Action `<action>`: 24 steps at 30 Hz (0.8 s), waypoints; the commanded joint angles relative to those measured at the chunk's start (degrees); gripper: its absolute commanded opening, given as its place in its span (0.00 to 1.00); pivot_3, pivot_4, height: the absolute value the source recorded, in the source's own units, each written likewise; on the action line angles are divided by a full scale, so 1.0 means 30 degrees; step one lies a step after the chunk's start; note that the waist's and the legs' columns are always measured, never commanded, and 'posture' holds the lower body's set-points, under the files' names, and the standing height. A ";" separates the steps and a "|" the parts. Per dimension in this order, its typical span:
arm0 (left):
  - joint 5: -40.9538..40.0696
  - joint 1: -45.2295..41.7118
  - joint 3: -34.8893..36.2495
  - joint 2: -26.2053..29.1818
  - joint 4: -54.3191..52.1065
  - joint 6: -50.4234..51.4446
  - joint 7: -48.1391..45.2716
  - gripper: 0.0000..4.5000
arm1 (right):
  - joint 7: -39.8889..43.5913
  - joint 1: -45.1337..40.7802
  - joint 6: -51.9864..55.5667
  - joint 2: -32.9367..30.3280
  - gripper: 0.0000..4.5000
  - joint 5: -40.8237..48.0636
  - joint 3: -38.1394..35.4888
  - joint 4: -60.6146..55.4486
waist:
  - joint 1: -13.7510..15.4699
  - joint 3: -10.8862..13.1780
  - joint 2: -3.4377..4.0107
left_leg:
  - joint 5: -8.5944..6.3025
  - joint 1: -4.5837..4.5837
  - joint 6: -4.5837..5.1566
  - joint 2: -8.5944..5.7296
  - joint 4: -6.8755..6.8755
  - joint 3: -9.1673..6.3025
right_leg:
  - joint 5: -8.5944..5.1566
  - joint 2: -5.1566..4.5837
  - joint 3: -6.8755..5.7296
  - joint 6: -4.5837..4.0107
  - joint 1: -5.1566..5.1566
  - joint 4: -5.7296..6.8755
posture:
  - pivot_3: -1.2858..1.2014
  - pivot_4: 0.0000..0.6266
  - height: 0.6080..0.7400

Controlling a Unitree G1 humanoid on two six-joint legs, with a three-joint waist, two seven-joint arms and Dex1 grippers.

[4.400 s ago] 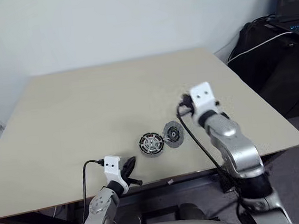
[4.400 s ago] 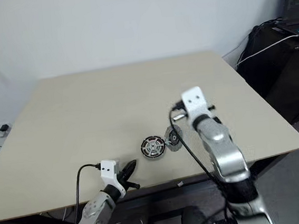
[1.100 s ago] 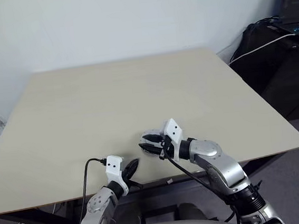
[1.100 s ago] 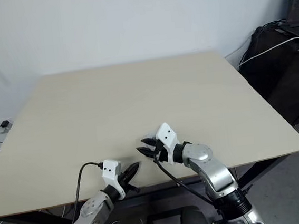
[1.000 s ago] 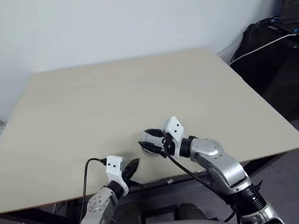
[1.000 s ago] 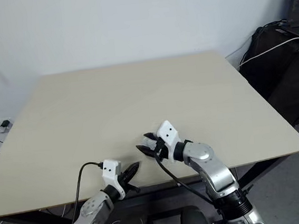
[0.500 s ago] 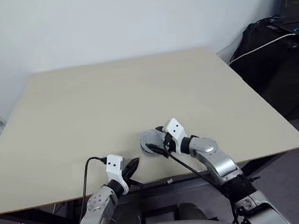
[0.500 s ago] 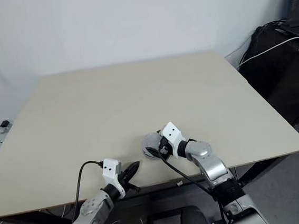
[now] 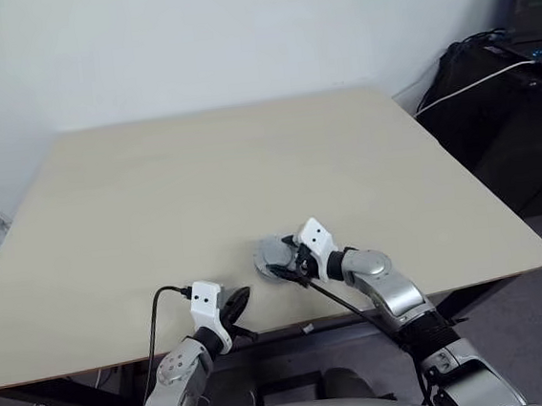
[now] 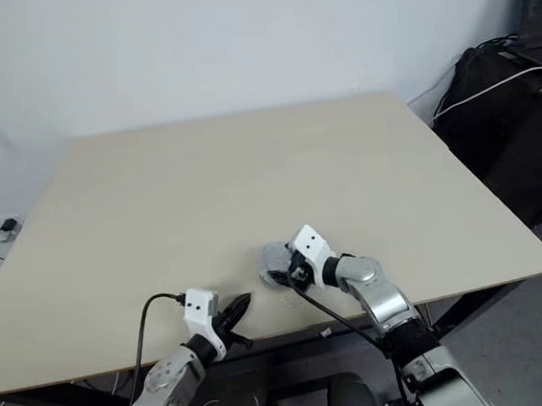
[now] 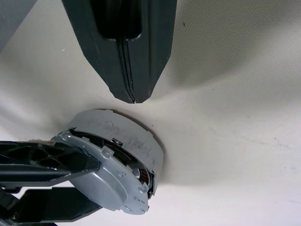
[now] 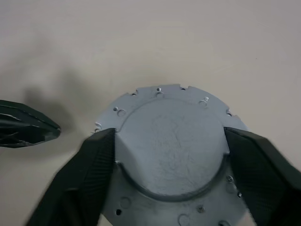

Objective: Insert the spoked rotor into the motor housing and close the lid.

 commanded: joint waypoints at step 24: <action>-0.0078 -0.0137 0.0046 -0.0175 -0.0738 -0.0423 0.0036 0.00 | -0.0564 -0.0348 0.1372 -0.0108 0.72 -0.1378 0.0719 -0.1123 | 0.0001 -0.0043 0.0048 | 0.0001 0.0015 -0.0001 -0.0003 0.0003 0.0001 | -0.0004 0.0001 0.0001 0.0012 0.0015 0.0003 | 0.52 0.00 1.00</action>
